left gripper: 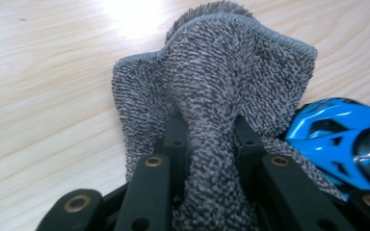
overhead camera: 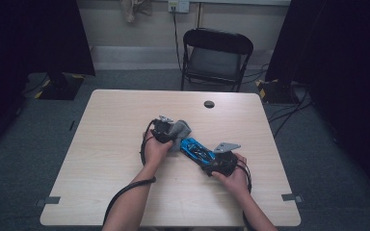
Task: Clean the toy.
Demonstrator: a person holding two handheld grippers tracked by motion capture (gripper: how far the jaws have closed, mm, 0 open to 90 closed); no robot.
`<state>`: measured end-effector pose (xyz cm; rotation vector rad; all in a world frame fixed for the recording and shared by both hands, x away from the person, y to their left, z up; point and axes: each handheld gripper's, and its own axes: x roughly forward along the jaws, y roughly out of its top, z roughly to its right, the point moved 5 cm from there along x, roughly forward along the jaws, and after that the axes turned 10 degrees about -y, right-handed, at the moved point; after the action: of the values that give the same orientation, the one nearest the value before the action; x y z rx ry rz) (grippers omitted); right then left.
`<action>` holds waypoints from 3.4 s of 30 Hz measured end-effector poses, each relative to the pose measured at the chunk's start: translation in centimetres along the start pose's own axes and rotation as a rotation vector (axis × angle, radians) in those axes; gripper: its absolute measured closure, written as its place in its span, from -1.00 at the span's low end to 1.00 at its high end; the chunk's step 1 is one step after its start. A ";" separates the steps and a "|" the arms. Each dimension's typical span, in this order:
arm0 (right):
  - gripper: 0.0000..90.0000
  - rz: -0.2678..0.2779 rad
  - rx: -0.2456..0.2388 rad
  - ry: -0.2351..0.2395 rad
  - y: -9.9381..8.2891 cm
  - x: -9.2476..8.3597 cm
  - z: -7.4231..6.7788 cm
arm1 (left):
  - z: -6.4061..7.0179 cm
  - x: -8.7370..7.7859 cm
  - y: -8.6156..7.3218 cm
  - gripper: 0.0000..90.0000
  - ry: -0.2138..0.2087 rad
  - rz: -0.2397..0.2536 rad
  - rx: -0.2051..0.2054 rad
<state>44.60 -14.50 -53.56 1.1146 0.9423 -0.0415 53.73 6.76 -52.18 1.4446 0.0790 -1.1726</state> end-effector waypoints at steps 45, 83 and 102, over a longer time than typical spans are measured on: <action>-0.42 0.058 0.053 0.046 3.5 -2.5 1.4 | 0.6 -5.5 0.0 0.63 -0.016 0.010 0.078; -0.06 0.025 0.002 0.019 4.4 1.5 -0.4 | 3.3 -8.1 -3.3 0.64 -0.110 -0.008 0.156; -0.04 -0.051 -0.015 0.027 5.0 1.5 -0.4 | 9.5 -8.9 -5.8 0.64 -0.274 -0.044 0.248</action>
<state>47.64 -11.19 -50.89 1.0797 0.9938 -0.0610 40.06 6.04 -48.24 1.4867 -0.2325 -1.4454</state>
